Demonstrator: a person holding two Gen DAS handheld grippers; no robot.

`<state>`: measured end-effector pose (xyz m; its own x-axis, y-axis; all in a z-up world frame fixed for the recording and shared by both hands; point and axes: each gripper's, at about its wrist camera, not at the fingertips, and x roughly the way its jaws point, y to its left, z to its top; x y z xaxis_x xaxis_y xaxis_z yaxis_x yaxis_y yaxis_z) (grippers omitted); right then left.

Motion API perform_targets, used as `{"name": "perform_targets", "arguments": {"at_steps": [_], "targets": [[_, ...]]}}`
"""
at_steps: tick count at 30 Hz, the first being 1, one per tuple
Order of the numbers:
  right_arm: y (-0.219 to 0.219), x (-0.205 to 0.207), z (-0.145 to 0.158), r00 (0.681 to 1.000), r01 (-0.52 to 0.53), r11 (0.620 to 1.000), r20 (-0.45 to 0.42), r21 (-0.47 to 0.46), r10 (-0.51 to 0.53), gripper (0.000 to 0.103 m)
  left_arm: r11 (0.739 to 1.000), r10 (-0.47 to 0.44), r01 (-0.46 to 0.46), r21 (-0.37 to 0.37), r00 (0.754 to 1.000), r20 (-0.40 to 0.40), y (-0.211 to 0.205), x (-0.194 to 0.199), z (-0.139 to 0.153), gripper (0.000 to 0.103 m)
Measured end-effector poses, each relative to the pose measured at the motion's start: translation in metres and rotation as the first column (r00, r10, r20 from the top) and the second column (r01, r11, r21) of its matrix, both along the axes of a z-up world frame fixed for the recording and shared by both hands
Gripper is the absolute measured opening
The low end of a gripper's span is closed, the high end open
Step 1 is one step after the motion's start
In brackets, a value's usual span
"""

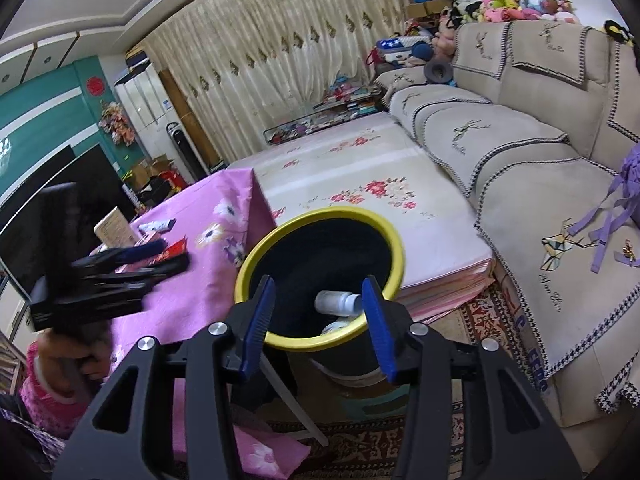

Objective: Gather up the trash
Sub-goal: 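Move both tools back toward the remaining trash on the table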

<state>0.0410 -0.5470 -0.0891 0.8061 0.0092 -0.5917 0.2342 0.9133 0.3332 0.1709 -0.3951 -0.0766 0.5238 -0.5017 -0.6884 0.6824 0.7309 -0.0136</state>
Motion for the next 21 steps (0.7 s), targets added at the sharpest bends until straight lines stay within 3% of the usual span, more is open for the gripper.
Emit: {"name": "perform_targets", "arguments": {"at_steps": [5, 13, 17, 21], "targets": [[0.030, 0.026, -0.005, 0.996, -0.082, 0.997, -0.023, -0.001, 0.082, 0.046, 0.986, 0.164, -0.162, -0.041, 0.985, 0.051, 0.094, -0.018, 0.021, 0.088], [0.111, 0.098, -0.006, 0.960, -0.272, 0.961, -0.073, -0.037, 0.269, 0.046, 0.913, 0.408, -0.402, -0.076, 0.905, 0.121, 0.227, -0.034, 0.040, 0.089], [0.153, 0.146, -0.008, 0.938, -0.337, 0.939, -0.113, -0.071, 0.328, 0.046, 0.893, 0.450, -0.441, -0.093, 0.884, 0.128, 0.258, -0.035, 0.041, 0.089], [0.183, 0.193, -0.015, 0.924, -0.368, 0.924, -0.153, -0.102, 0.351, 0.046, 0.887, 0.460, -0.450, -0.100, 0.878, 0.128, 0.273, -0.035, 0.039, 0.089]]}}
